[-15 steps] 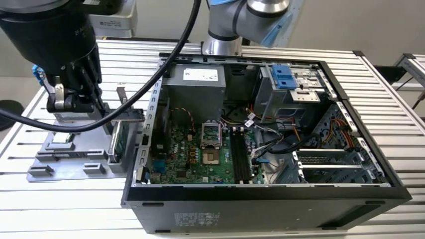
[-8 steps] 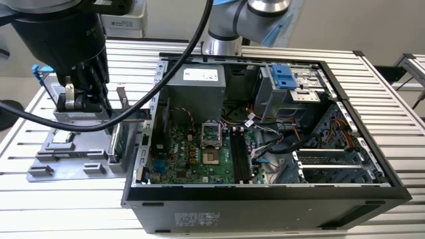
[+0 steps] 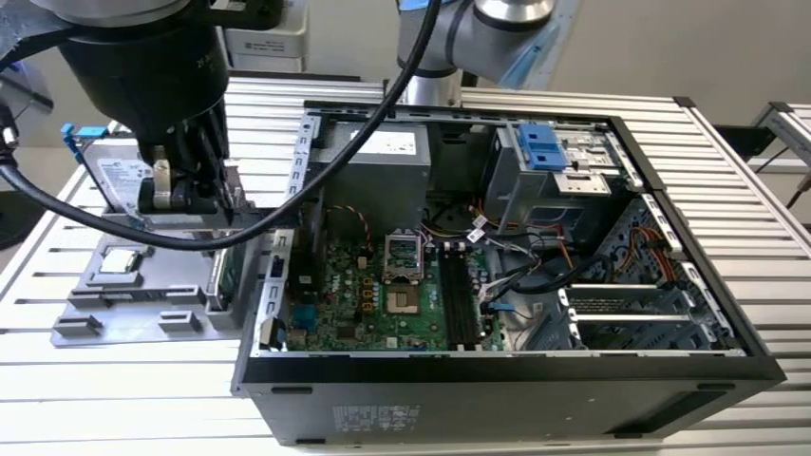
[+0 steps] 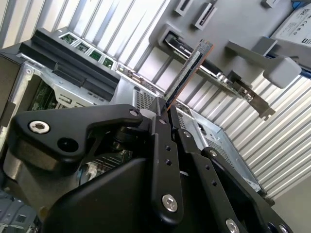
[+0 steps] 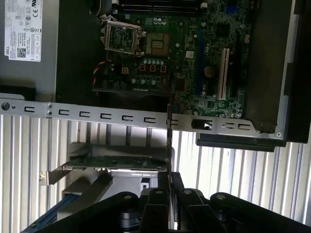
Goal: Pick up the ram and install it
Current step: 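Pick up the ram and move it above insertion slot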
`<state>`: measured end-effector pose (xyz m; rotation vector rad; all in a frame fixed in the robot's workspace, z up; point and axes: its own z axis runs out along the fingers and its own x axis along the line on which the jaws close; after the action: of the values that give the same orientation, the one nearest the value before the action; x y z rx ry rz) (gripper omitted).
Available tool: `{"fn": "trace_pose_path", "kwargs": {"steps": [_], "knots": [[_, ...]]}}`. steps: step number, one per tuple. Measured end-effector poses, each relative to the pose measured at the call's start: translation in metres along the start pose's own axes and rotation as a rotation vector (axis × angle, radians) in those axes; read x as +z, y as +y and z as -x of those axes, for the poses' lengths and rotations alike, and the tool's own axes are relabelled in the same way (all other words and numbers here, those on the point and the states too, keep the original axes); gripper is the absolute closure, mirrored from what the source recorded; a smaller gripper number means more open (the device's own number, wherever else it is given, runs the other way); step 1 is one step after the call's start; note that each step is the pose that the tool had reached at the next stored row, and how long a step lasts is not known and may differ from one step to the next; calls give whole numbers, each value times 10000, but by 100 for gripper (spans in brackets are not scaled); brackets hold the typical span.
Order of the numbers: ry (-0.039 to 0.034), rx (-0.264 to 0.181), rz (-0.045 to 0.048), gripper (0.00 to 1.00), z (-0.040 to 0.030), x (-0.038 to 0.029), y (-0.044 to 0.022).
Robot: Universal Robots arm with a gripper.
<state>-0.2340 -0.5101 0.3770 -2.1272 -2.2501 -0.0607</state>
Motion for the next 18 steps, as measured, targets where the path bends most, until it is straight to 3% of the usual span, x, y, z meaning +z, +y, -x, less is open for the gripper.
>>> {"fn": "trace_pose_path", "kwargs": {"steps": [11, 18], "knots": [[1, 1, -9, 100, 13, -3, 233], [6, 7, -110, 100, 21, -5, 390]]}}
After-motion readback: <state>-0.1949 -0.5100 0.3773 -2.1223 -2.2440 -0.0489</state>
